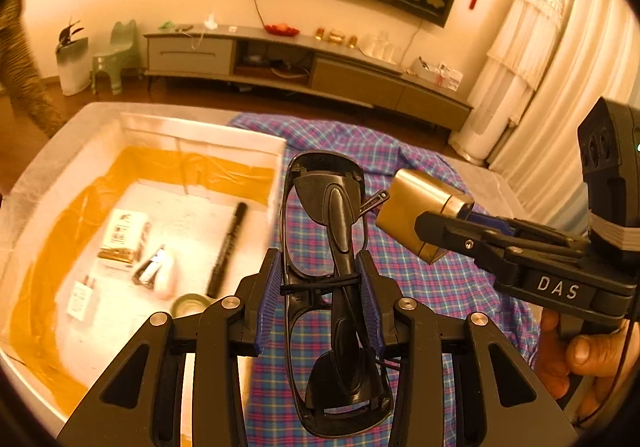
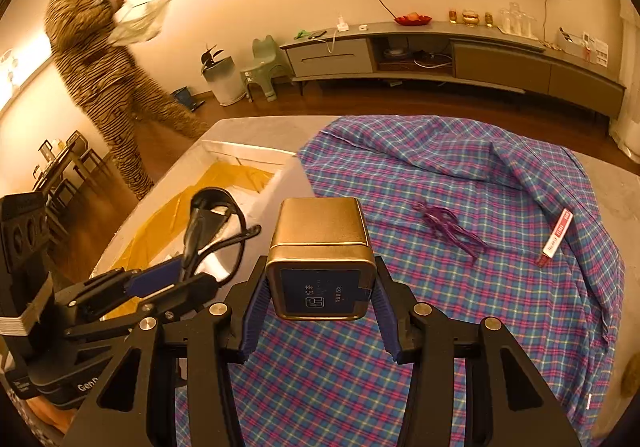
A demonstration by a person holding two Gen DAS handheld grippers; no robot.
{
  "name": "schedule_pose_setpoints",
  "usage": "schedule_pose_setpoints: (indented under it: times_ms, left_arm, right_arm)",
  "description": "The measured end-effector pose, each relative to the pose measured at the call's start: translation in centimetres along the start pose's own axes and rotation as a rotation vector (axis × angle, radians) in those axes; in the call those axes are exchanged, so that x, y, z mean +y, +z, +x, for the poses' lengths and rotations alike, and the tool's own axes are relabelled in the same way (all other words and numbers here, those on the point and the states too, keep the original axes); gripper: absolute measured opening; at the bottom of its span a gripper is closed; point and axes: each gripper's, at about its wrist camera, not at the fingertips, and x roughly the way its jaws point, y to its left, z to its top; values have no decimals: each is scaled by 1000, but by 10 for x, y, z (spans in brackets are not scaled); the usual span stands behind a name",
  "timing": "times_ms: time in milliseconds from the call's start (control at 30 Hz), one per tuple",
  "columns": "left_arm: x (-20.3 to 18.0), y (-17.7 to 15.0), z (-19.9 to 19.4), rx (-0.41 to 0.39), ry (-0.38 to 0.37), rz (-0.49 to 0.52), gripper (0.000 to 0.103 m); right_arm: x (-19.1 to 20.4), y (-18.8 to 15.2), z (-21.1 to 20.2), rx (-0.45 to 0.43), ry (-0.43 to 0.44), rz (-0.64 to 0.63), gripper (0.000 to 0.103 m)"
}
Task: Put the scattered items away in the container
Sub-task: 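Lift the glasses and gold box and carry both over the foam box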
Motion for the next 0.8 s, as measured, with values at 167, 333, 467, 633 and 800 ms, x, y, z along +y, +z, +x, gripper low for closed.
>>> schedule_pose_setpoints:
  times_ms: [167,333,467,633,800]
  left_arm:
    - [17,6,-16,-35,0,-22,39]
    - [35,8,-28,-59,2,-45,39]
    - [48,9,-37,-76,3,-61,39]
    - [62,12,-46,-93,5,-78,39]
    - [71,12,-51,-103,3,-88,39]
  right_arm:
    - [21,4,2,-14,6,-15,49]
    - [43,6,6,-20,17,-36,49]
    - [59,8,8,-29,25,-51,49]
    - [74,10,13,-35,34,-59,49]
    - [86,11,18,-37,47,-65,49]
